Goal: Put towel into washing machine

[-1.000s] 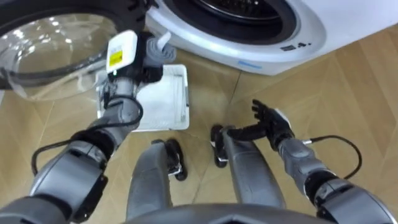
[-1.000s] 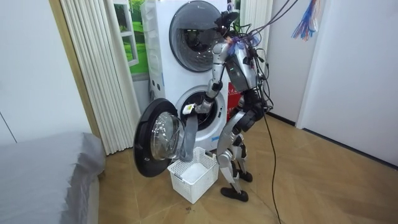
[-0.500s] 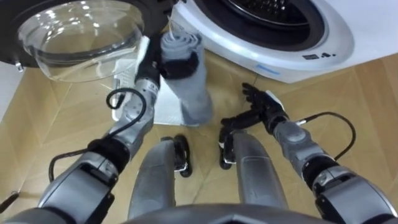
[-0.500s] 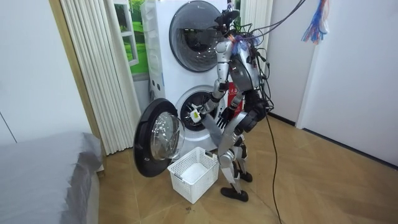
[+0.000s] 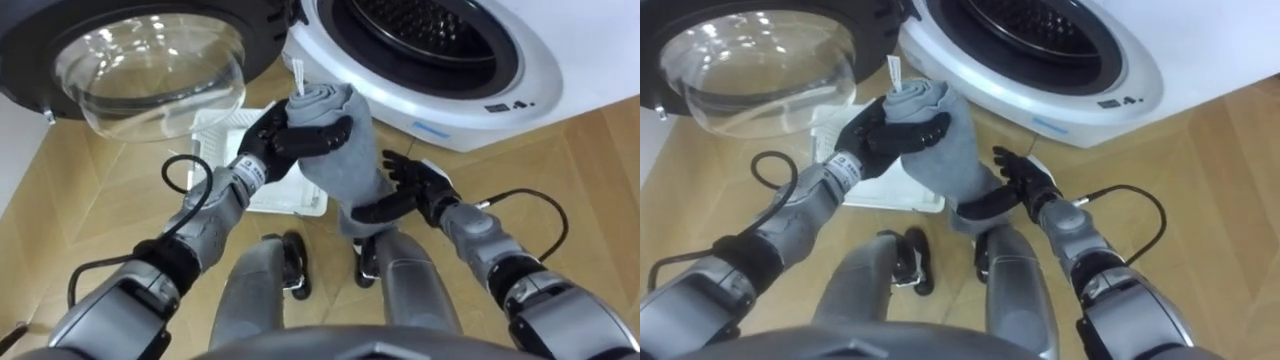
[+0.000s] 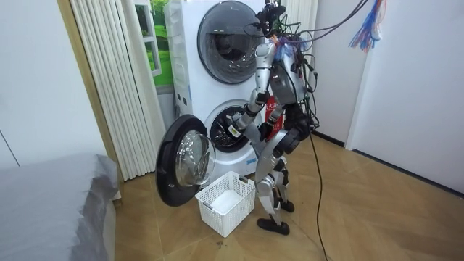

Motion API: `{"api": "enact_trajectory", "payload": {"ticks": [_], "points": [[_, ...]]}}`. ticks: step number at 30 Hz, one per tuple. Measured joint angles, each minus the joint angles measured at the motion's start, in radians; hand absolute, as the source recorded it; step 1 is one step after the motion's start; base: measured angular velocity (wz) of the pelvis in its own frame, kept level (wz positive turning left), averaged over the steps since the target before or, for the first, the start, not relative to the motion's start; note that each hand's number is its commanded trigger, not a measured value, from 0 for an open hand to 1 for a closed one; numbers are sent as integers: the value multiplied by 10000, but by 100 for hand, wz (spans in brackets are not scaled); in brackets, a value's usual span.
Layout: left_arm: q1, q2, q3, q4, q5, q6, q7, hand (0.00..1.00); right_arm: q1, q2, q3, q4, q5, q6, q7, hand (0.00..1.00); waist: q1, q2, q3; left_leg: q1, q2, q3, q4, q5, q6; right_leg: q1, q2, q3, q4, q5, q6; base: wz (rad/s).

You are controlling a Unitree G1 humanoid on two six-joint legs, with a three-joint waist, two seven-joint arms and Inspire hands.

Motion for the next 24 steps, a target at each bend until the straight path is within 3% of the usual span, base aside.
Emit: {"api": "enact_trajectory", "payload": {"ticks": [1,6,9,23,24], "points": [[0,32,38,-179,-132,138,-43,100,21,8,6,-15,10,4,-3,100,0,5,-3,3,-3,-7,-37,30,-3,10,1,-11,-39,26,-7,0],[-2,-83,180,-389,-870,513,-291,100,85,-2,-4,-12,-84,178,-46,100,12,28,-2,3,5,-41,-157,125,-34,38,23,-51,-186,115,-35,0],[-2,-177,257,-517,-1057,550,-300,100,86,-34,-72,-4,-115,181,-106,100,40,57,12,1,7,-48,-159,126,-37,34,25,-51,-183,115,-37,0],[-148,-267,749,-1331,-1071,974,-316,100,61,111,-466,-340,-359,151,-112,100,159,80,29,-224,1,-73,-134,126,-39,-179,33,-53,-166,112,-34,0],[-148,-267,788,-1340,-1071,977,-317,78,70,126,-467,-333,-329,141,-108,100,153,79,29,-223,2,-82,-131,126,-39,-173,33,-61,-166,112,-34,0]]}}
